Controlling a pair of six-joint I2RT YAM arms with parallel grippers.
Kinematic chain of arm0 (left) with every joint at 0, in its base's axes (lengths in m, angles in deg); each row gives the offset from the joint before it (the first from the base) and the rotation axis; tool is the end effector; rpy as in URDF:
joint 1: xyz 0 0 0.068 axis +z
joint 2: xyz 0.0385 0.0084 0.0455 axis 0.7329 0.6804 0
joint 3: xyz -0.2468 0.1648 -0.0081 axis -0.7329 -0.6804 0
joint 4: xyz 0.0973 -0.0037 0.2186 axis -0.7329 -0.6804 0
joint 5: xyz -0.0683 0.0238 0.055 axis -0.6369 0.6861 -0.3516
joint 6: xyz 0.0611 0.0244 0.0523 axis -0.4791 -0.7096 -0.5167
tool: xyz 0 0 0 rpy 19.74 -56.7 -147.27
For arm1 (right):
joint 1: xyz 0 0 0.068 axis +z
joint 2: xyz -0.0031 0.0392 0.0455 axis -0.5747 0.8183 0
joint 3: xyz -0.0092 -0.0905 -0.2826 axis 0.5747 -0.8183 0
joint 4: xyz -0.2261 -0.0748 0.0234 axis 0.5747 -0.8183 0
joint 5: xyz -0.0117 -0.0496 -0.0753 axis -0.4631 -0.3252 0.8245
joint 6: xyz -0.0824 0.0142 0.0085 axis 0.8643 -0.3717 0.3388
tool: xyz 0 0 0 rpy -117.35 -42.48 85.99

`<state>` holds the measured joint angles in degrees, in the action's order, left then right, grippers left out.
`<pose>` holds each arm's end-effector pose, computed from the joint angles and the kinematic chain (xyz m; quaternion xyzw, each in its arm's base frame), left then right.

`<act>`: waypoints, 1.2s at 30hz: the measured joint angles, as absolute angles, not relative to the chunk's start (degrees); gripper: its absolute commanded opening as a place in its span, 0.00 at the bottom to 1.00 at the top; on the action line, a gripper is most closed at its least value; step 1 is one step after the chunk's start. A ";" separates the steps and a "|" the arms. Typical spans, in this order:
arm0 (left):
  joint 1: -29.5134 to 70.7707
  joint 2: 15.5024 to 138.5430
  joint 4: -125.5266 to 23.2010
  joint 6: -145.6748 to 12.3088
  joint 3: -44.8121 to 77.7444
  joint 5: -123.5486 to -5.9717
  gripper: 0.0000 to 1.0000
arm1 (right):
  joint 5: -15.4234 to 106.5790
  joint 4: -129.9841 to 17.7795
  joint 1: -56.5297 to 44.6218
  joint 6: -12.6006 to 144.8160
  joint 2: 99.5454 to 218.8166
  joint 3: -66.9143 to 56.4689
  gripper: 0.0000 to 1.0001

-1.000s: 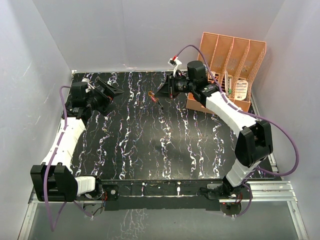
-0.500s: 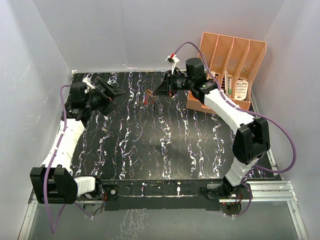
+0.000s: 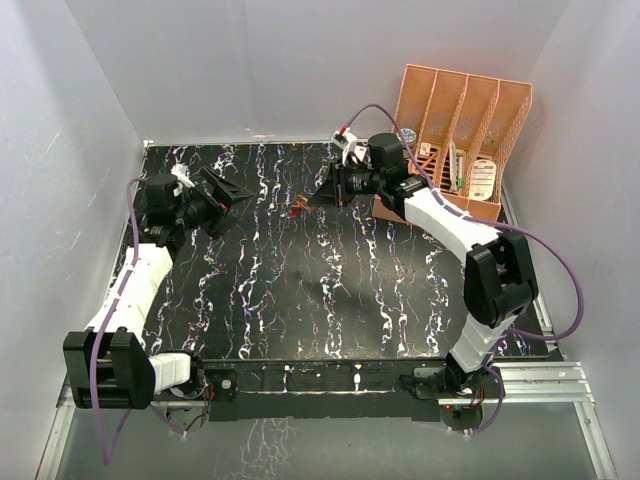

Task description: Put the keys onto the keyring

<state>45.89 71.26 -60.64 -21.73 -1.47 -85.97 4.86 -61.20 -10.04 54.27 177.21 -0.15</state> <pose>0.2752 -0.0421 0.3299 -0.2491 0.7788 -0.4440 0.3663 0.3452 0.2220 0.3356 -0.2651 0.7519 0.5037 0.3327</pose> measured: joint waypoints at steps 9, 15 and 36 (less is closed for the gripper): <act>45.89 71.37 -58.30 -21.73 -5.18 -86.37 0.99 | 6.96 -57.97 -7.79 53.15 182.39 -5.79 0.00; 45.89 71.88 -57.58 -22.01 -5.20 -86.85 0.99 | 10.32 -55.28 -3.44 51.56 185.14 -6.71 0.00; 45.89 74.83 -57.58 -23.70 -5.18 -87.59 0.99 | 25.60 -51.28 -4.10 47.75 193.23 -6.69 0.24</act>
<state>45.89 74.83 -57.58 -23.70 -5.18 -87.59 25.60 -51.28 -4.10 47.75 193.23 -6.69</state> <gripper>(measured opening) 0.985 0.067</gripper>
